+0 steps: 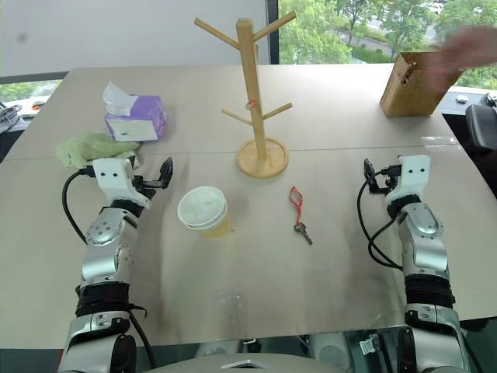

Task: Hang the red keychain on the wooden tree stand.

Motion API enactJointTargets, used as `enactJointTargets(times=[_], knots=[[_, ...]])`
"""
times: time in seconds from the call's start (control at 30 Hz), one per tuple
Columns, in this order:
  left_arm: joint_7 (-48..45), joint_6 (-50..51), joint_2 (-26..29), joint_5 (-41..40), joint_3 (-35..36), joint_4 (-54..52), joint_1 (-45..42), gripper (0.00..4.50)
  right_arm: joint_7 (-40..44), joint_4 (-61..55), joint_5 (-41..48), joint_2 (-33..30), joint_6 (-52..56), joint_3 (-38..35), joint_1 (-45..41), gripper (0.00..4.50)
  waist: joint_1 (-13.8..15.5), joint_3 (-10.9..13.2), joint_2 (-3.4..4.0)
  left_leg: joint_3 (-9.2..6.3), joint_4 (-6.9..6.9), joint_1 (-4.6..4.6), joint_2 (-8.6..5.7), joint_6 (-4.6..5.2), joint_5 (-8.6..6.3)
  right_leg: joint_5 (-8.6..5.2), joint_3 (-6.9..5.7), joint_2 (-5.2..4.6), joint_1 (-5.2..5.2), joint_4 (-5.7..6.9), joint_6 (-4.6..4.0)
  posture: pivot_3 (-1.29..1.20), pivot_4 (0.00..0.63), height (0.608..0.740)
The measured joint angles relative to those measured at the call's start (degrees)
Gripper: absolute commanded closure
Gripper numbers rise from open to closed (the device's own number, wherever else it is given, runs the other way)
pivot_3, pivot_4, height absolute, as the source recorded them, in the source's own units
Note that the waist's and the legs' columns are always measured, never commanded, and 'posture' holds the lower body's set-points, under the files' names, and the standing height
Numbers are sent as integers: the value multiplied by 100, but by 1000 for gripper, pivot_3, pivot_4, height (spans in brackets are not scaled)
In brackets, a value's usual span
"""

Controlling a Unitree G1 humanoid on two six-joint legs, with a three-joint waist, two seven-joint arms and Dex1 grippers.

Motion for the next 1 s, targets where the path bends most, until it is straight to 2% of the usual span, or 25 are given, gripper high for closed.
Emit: enactJointTargets(times=[0.83,0.93,1.0], knots=[[-42,-3,-1,-2,-3,0,3,0,122,-32,122,-103,6,-28,128,57,3,0,0,0,0,0,0,0,0,0,0,0,0,0,0,0,150,740],[-60,-3,-2,-3,-5,0,2,0,692,-226,361,-301,51,-11,365,57,18,0,0,0,0,0,-1,0,0,0,0,0,1,-2,0,0,150,740],[-105,3,-3,-3,-13,-4,-3,0,1677,-665,720,-708,88,119,794,57,36,0,0,-2,0,0,-1,2,-1,0,-1,-1,3,-5,0,0,150,740]])
